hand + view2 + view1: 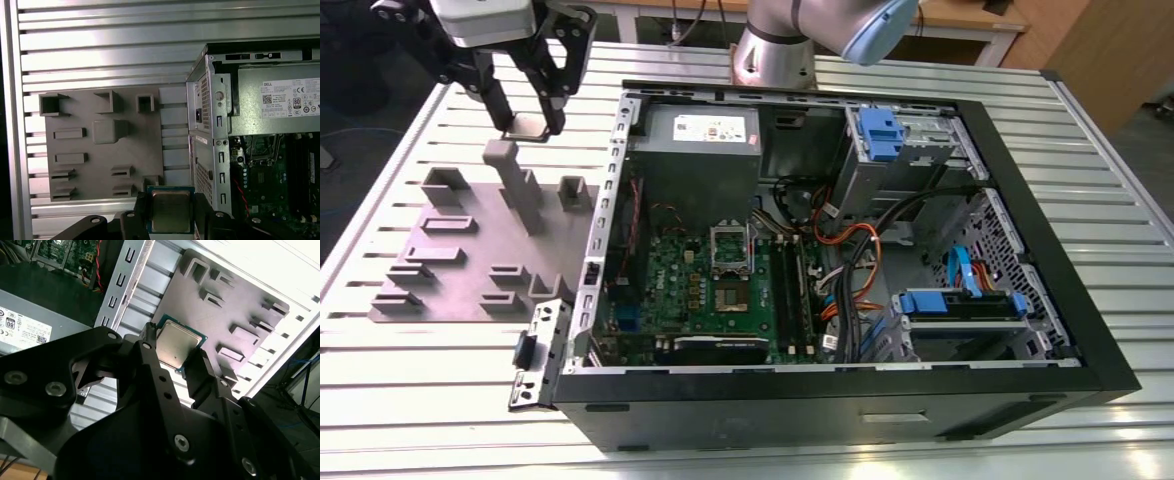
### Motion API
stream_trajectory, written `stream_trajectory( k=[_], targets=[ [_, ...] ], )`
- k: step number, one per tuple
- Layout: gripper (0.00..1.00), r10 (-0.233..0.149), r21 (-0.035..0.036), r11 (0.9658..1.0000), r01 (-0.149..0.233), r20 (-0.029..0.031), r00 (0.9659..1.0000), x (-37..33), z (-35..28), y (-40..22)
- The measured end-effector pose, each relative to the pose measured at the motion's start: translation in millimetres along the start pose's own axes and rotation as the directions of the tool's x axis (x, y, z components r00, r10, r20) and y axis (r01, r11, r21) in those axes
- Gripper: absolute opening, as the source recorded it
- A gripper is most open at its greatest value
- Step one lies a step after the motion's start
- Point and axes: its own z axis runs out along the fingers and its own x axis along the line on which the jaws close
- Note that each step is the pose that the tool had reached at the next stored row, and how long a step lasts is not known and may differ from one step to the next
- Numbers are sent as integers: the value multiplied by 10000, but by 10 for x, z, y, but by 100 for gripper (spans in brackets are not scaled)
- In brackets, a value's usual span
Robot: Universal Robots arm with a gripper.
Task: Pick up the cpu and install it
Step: 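Pick up the cpu and move it towards the insertion slot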
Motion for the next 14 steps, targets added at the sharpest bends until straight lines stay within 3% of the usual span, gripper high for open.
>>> stream_trajectory(
  k=[10, 14],
  targets=[
    [47, 0, 0, 10000, 0, 0, 10000, -4, 0, 0],
    [47, 0, 0, 10000, 0, 0, 10000, -58, 1, 4]
  ],
)
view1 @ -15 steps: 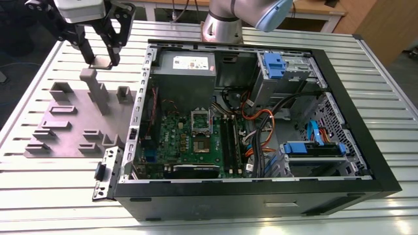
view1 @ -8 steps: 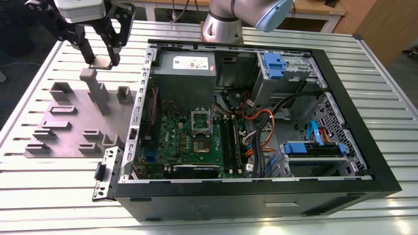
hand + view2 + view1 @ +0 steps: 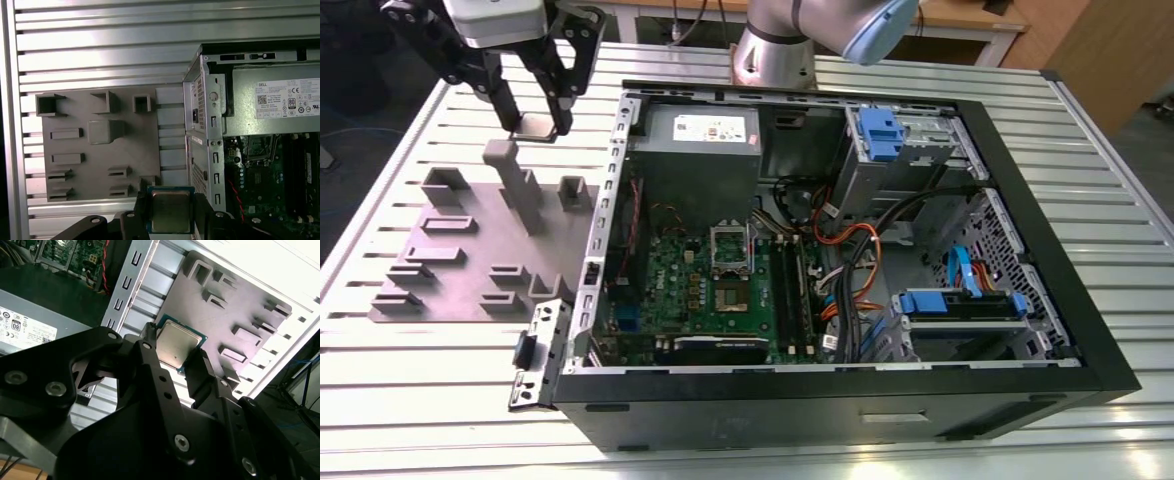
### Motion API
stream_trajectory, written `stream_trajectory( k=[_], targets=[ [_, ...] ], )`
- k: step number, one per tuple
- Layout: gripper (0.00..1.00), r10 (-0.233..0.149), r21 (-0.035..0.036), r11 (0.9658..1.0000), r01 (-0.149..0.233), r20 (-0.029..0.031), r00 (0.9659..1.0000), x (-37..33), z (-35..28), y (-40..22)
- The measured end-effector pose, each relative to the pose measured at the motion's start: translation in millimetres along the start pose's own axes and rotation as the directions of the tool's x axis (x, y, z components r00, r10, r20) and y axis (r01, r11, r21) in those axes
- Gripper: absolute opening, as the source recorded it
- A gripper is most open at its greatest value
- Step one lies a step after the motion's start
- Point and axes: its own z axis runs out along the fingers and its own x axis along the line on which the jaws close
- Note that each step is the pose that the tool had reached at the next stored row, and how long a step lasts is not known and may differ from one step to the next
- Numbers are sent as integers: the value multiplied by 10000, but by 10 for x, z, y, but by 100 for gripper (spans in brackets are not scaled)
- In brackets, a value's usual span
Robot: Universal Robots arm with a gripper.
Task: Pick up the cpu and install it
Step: 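Pick up the cpu and move it towards the insertion slot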
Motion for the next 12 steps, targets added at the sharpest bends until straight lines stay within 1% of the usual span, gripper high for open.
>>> stream_trajectory(
  k=[6, 10, 12],
  targets=[
    [47, 1, 1, 10000, -1, 0, 10000, -2, 0, 0],
    [47, 0, 0, 10000, 0, 0, 10000, -49, 0, 4],
    [47, 1, 0, 10000, -1, 0, 10000, -55, 0, 4]
  ],
)
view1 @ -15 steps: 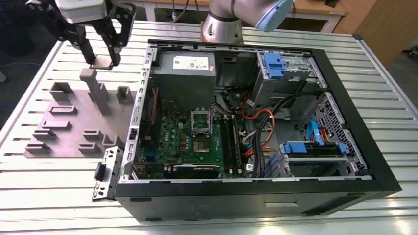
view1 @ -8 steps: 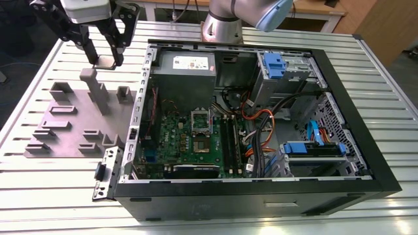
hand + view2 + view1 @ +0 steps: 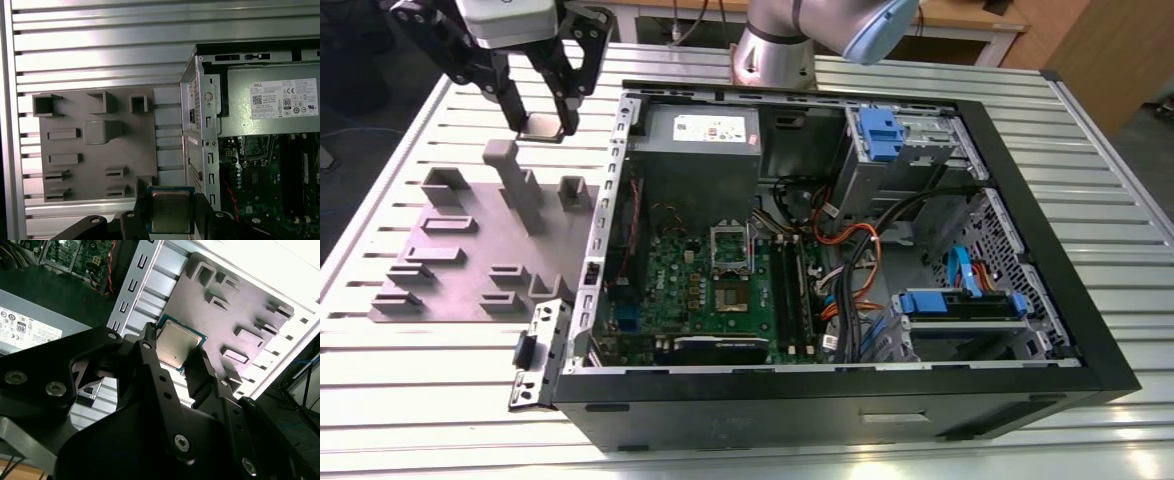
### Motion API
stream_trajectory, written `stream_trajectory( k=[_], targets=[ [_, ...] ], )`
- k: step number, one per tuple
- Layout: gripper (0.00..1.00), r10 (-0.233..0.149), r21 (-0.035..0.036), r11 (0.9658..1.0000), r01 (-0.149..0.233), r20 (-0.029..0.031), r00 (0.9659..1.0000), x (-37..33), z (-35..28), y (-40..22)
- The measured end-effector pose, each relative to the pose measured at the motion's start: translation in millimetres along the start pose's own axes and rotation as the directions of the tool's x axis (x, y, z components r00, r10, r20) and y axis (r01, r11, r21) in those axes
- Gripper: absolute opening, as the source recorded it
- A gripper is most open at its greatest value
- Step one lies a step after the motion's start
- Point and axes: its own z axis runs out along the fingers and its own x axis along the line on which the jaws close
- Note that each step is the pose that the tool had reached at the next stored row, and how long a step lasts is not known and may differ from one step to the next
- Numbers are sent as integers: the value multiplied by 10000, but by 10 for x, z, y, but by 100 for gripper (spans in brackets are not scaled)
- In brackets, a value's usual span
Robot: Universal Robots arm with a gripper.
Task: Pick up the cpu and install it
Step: 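Pick up the cpu and move it towards the insertion slot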
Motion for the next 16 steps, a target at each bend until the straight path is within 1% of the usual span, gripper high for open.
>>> stream_trajectory(
  k=[14, 16],
  targets=[
    [47, -1, 1, 10000, 1, 0, 10000, -18, 0, 2],
    [47, -1, 1, 10000, 1, -1, 10000, -80, 0, 7]
  ],
)
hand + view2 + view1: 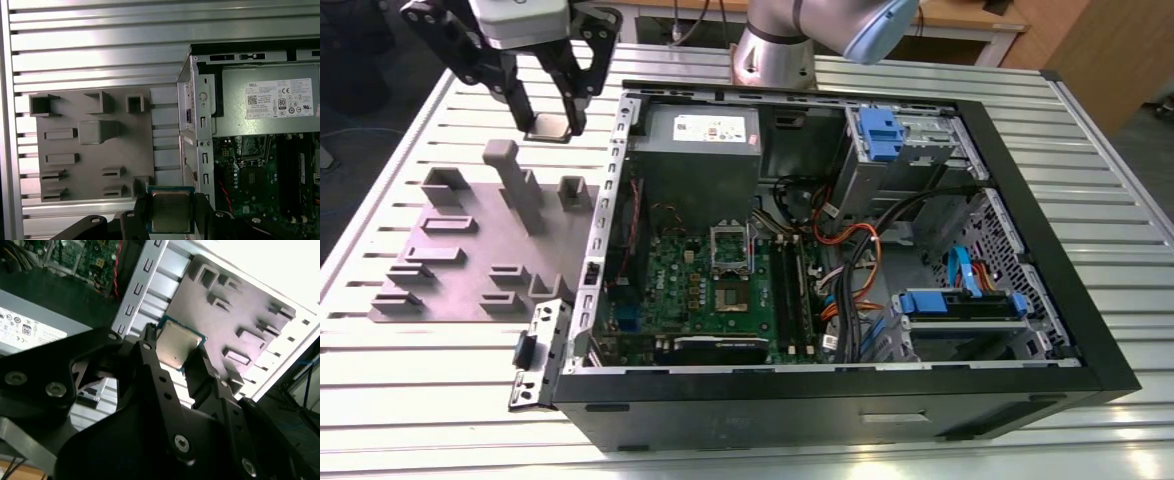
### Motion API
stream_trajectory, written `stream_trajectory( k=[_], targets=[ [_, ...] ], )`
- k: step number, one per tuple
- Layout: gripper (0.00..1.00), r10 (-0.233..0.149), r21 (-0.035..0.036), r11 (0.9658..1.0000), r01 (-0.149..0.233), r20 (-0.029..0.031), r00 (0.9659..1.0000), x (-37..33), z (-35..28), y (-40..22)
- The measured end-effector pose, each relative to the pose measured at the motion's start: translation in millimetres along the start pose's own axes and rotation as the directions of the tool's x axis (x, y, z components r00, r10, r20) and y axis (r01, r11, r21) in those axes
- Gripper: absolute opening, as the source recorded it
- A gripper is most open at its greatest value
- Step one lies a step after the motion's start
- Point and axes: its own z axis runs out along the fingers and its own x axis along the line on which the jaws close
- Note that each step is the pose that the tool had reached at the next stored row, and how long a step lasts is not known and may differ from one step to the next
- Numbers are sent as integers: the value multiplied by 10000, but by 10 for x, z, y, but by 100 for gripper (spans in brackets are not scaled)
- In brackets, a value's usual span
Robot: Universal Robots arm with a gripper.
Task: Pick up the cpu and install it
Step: 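Pick up the cpu and move it towards the insertion slot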
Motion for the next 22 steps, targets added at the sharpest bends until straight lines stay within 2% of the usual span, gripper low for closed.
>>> stream_trajectory(
  k=[2, 8, 12, 22],
  targets=[
    [47, 0, 0, 10000, 0, 1, 10000, -35, 1, 2],
    [47, 1, 0, 10000, -1, 1, 10000, -41, 1, 3],
    [47, 0, 0, 10000, 0, 0, 10000, -86, 1, 6],
    [47, 1, -1, 10000, -1, 1, 10000, -90, 1, 7]
  ],
)
